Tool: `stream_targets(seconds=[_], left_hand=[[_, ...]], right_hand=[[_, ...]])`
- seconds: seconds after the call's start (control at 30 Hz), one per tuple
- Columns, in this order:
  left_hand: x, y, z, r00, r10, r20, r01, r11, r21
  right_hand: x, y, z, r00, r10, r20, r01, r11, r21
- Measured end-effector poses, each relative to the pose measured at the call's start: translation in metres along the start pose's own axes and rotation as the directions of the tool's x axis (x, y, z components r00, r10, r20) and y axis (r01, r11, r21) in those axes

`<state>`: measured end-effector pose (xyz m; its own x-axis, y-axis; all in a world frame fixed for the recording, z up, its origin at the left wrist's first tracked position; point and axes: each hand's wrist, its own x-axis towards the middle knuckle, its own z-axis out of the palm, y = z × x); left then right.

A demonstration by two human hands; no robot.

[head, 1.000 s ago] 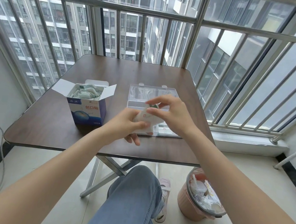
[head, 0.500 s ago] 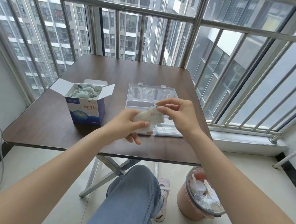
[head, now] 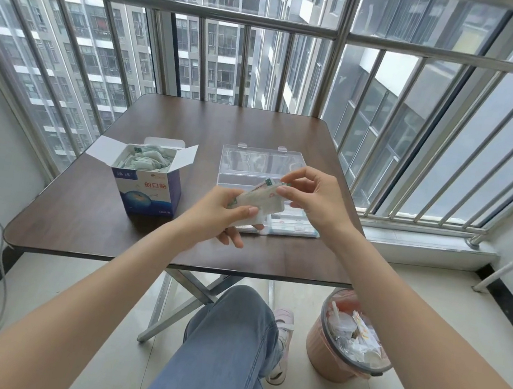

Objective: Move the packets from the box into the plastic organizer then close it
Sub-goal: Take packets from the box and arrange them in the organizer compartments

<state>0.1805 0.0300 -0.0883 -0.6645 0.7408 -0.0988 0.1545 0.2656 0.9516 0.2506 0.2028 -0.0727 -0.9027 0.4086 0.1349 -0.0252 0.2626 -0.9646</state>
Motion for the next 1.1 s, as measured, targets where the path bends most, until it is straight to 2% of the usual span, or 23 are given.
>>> stream_targets(seconds=[0.2,0.33,0.47,0.63,0.8,1.0,1.1], left_hand=[[0.003,0.002,-0.001,0.997,-0.015,-0.082,0.011,0.999,-0.049],[0.008,0.004,0.001,0.994,-0.020,-0.111,0.011,0.997,-0.077],[0.011,0.001,0.000,0.978,-0.025,-0.209,0.012,0.998,-0.065],[0.013,-0.003,0.000,0.971,-0.012,-0.239,-0.003,0.998,-0.061],[0.017,0.000,0.007,0.975,-0.011,-0.222,-0.005,0.997,-0.072],[0.018,-0.001,0.007,0.979,-0.017,-0.203,0.001,0.997,-0.078],[0.018,-0.003,0.007,0.981,-0.018,-0.196,0.002,0.997,-0.082]], right_hand=[[-0.002,-0.002,-0.008,0.995,0.097,0.013,-0.098,0.983,0.157],[0.000,0.000,-0.014,0.988,0.151,-0.044,-0.144,0.981,0.132],[0.003,0.009,-0.029,0.966,0.224,-0.130,-0.214,0.973,0.088],[0.010,0.023,-0.045,0.938,0.316,-0.146,-0.335,0.932,-0.139],[0.016,0.031,-0.042,0.959,0.207,-0.191,-0.275,0.831,-0.483],[0.017,0.034,-0.023,0.988,0.127,-0.082,-0.141,0.570,-0.809],[0.013,0.034,-0.017,0.996,0.077,-0.042,-0.071,0.436,-0.897]])
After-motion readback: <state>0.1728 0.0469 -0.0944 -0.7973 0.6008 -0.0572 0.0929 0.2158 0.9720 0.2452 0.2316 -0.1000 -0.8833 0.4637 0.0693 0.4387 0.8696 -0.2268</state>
